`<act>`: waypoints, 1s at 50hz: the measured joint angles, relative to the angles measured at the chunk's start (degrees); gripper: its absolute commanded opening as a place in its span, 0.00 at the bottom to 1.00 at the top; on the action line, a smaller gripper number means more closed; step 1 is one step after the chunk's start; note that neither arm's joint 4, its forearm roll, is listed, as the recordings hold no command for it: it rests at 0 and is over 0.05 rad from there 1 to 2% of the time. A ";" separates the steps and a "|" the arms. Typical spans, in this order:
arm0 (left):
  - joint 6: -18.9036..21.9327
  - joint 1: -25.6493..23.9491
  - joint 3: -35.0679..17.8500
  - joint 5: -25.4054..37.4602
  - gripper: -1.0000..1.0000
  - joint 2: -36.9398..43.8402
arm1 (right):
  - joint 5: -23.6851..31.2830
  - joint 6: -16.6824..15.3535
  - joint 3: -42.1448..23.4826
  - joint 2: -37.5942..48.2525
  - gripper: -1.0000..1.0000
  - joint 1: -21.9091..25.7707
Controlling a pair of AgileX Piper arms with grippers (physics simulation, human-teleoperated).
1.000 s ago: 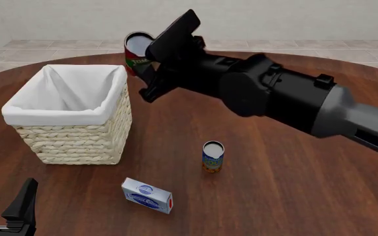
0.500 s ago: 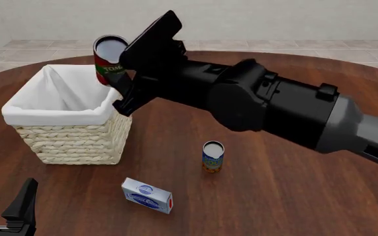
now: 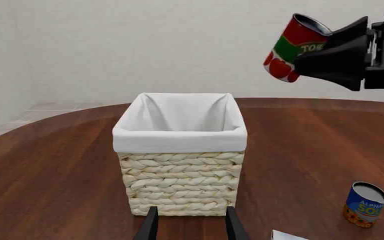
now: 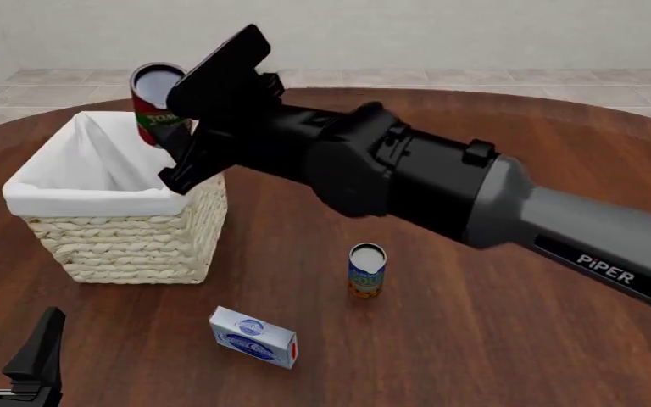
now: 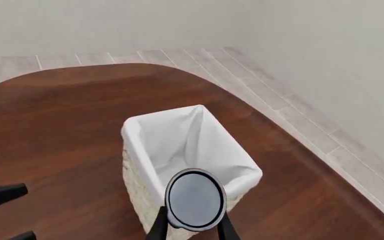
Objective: Pick up the tomato sauce, and put it in the basket.
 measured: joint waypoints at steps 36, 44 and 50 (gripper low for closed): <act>0.00 0.00 0.00 0.00 1.00 0.00 | 7.25 -0.48 -16.02 13.64 0.00 -1.38; 0.00 0.00 0.00 0.00 1.00 0.00 | 9.56 -0.79 -20.22 16.86 0.00 -1.46; 0.00 0.00 0.00 0.00 1.00 0.00 | 11.09 -1.05 -22.77 18.89 0.00 -1.48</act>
